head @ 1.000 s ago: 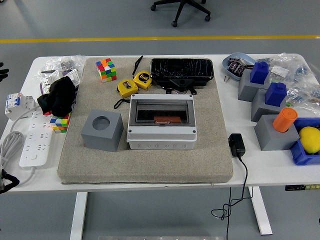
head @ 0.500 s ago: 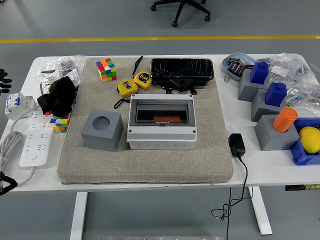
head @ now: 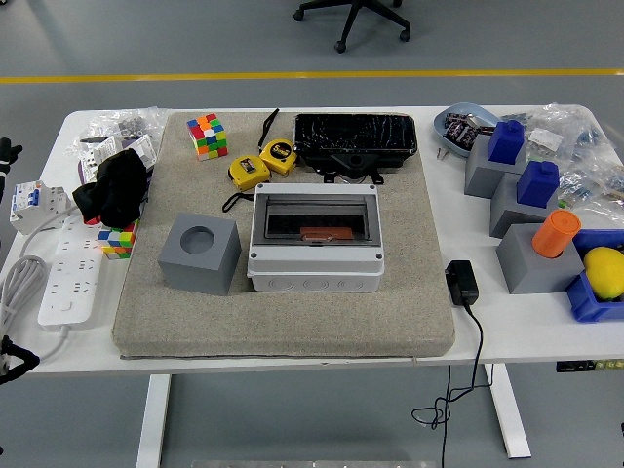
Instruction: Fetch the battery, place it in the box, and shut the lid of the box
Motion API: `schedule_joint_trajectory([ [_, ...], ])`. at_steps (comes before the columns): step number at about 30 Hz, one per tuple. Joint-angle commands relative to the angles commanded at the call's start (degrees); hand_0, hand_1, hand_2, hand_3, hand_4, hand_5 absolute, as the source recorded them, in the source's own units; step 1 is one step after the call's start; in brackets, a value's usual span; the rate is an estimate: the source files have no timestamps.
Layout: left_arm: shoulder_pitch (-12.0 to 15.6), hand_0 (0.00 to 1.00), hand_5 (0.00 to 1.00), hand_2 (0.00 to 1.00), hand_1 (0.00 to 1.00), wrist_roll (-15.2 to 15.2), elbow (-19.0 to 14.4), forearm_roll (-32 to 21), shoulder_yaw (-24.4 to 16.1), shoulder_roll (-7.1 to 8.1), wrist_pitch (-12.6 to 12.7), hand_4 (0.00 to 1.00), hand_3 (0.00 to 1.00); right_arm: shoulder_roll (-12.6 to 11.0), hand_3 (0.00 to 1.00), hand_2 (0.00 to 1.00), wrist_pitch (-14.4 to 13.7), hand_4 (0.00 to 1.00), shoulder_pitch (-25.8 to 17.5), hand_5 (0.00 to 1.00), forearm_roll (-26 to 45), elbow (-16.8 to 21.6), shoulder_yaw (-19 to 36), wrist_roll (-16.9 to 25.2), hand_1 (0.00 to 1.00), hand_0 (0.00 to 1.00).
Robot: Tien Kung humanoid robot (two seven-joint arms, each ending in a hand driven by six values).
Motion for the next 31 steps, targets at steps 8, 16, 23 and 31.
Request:
schedule_joint_trajectory([
  [8,0.1,0.998,0.854,0.959,0.998,-1.6,0.6,2.7,0.0,-0.19,-1.5,0.998,0.735,-0.4,0.820,0.784,0.2,0.998,-0.1,0.998,0.6,0.0,-0.3,-0.1,0.792,0.816],
  [16,0.1,0.998,0.912,0.998,0.998,-1.2,1.5,-9.4,0.0,-0.27,-5.9,0.998,0.998,-0.9,0.820,0.782,0.5,0.998,-0.1,0.998,2.1,0.0,-1.7,-0.1,0.784,0.818],
  [23,-0.2,0.820,0.906,0.998,0.869,-1.4,1.4,-14.9,0.6,-0.32,-1.7,0.998,0.998,-1.5,0.818,0.780,0.5,0.998,0.0,0.998,1.7,0.0,-1.2,-0.5,0.778,0.818],
  [31,-0.3,0.591,0.892,0.227,0.290,-1.7,1.1,-9.9,-0.1,-0.63,-4.4,0.998,0.541,-1.4,0.819,0.773,1.0,0.998,0.2,0.998,2.6,0.0,-1.9,-0.4,0.771,0.815],
])
